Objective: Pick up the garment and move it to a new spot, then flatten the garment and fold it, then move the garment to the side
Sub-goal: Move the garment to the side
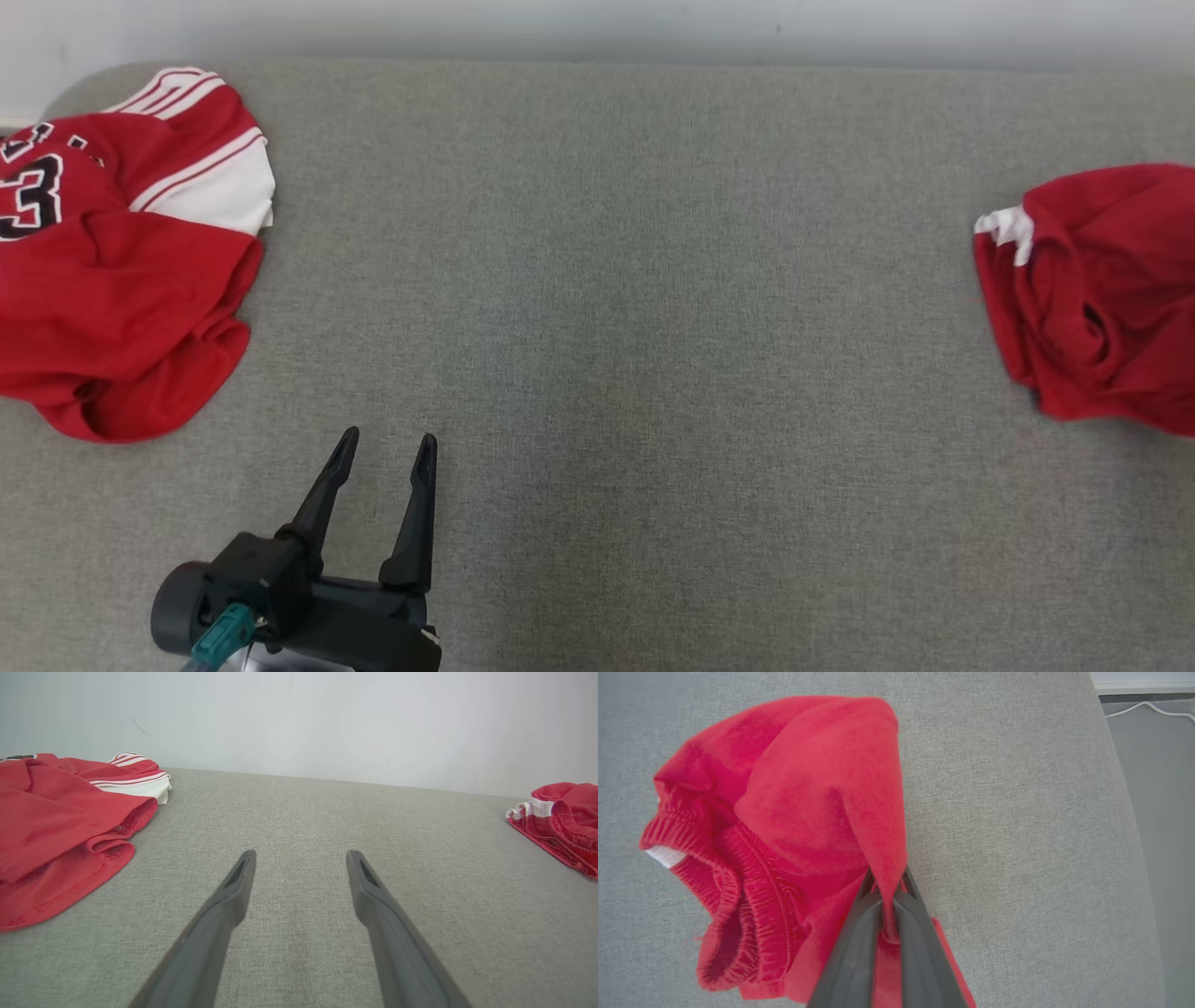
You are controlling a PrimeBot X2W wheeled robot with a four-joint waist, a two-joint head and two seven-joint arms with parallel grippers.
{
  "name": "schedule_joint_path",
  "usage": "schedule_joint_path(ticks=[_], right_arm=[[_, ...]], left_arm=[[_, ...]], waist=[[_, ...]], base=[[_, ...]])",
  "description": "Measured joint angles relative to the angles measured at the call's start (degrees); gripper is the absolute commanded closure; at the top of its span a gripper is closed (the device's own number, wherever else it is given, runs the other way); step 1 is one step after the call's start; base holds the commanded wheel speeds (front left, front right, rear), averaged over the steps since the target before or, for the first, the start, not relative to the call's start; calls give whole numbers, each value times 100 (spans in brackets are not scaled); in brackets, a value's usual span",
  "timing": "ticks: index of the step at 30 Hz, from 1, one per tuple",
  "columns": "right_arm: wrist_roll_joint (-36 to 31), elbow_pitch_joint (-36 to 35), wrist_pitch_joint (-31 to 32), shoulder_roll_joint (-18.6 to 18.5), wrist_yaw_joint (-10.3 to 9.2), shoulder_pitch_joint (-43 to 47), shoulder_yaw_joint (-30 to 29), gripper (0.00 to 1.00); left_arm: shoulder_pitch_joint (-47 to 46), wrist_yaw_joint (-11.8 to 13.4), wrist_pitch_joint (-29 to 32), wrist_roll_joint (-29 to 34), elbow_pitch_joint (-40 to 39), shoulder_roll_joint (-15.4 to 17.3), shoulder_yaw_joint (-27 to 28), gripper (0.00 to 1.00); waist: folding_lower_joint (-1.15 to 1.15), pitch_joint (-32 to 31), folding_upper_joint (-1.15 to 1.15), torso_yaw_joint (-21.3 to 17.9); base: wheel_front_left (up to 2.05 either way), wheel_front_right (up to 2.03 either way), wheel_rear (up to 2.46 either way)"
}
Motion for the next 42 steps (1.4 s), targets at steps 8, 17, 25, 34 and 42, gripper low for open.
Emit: schedule_joint_path(ticks=[8,17,25,34,42], right_arm=[[-210,9,-10,-188,-56,-107,-45,100],[-405,19,-55,-580,-99,-110,-201,100],[-593,4,-62,-616,-100,-126,-188,21],[-1009,299,-112,-800,-101,-477,32,0],[-606,-30,-847,-215,211,-440,-174,0]], left_arm=[[-116,-43,33,47,-167,81,43,0],[-118,-43,73,48,-245,127,51,0],[-119,-42,130,52,-324,148,65,0],[-235,-42,151,49,-202,115,69,0],[-235,-41,146,11,22,14,70,0]], waist=[[0,303,0,-21],[0,397,0,-40],[0,498,0,-38],[-1,411,0,-22],[0,138,-1,-8]], base=[[0,0,0],[0,0,0],[0,0,0],[0,0,0],[0,0,0]])
